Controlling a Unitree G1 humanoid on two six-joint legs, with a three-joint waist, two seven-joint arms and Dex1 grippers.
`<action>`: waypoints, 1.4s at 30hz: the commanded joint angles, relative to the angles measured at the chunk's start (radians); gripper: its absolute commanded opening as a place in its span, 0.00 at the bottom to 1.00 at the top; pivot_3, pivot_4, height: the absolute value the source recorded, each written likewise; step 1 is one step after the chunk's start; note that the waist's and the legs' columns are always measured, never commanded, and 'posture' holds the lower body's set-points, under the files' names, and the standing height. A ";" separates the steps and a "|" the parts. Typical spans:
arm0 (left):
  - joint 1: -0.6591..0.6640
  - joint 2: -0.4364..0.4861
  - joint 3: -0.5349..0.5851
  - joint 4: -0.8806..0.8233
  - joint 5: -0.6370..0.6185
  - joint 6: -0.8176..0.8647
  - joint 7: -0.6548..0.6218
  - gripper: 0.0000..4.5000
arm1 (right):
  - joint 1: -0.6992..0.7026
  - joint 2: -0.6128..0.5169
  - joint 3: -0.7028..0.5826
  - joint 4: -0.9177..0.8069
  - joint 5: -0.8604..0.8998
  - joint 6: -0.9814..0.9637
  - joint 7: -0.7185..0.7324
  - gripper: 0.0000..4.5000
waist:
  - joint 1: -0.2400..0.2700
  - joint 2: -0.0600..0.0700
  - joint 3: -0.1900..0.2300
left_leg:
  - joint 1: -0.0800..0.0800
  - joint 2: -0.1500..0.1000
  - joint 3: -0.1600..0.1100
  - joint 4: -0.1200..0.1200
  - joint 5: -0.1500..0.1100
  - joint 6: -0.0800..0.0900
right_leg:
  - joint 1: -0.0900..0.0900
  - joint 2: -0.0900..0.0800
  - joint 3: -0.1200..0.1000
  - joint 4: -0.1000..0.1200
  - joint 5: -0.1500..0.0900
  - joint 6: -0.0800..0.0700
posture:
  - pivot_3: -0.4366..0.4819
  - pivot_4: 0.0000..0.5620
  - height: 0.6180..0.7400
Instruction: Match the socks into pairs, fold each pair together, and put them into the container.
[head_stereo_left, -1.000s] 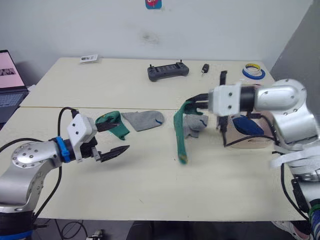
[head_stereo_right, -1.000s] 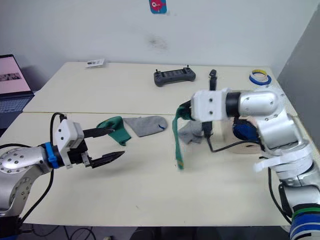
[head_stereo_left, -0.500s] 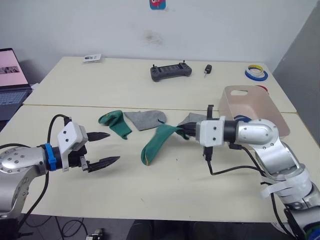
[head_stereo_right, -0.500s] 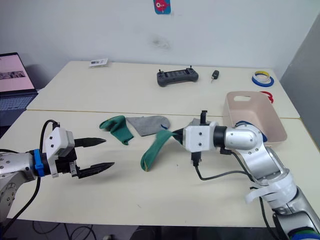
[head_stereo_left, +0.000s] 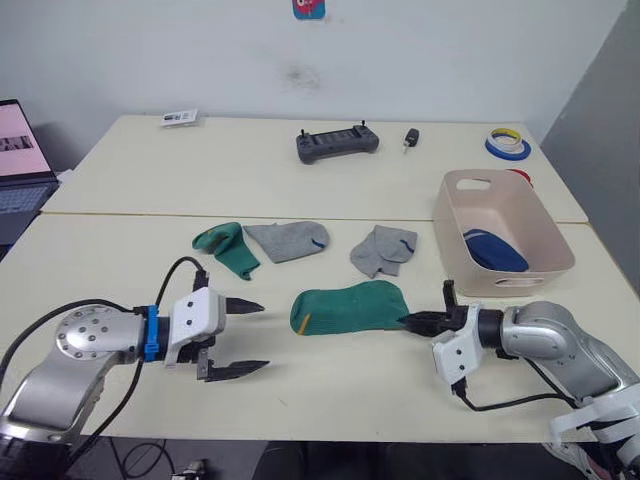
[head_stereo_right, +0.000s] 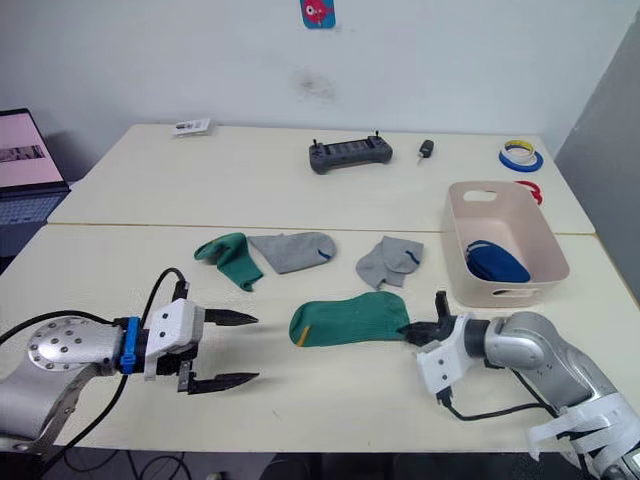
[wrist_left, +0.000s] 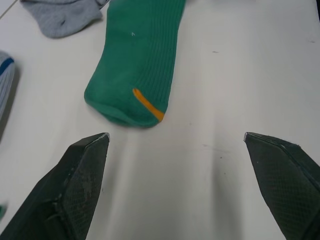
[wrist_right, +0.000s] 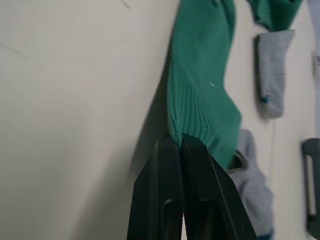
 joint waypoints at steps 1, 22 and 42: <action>-0.071 -0.032 -0.062 0.078 0.078 -0.180 -0.029 1.00 | 0.022 -0.012 -0.027 -0.057 0.066 0.057 0.034 0.15 | 0.001 0.000 0.000 | 0.000 -0.001 0.000 0.000 0.000 0.000 | 0.000 0.000 0.000 0.000 0.000 0.000 | 0.48 0.27 1.00; -0.517 -0.197 -0.348 0.762 0.469 -0.902 0.049 0.67 | 0.051 -0.015 -0.121 -0.311 0.393 0.466 0.158 0.62 | 0.003 0.001 -0.001 | 0.001 -0.003 0.000 0.001 0.000 0.000 | 0.002 0.002 -0.003 0.000 0.000 0.000 | 0.48 0.27 1.00; -0.405 -0.169 -0.326 0.679 0.202 -0.780 -0.062 0.01 | 0.061 -0.016 -0.069 -0.041 0.090 0.137 0.050 0.62 | 0.000 0.002 -0.001 | 0.001 -0.001 0.001 0.001 0.000 0.000 | 0.001 0.002 -0.003 0.001 0.000 0.000 | 0.48 0.27 1.00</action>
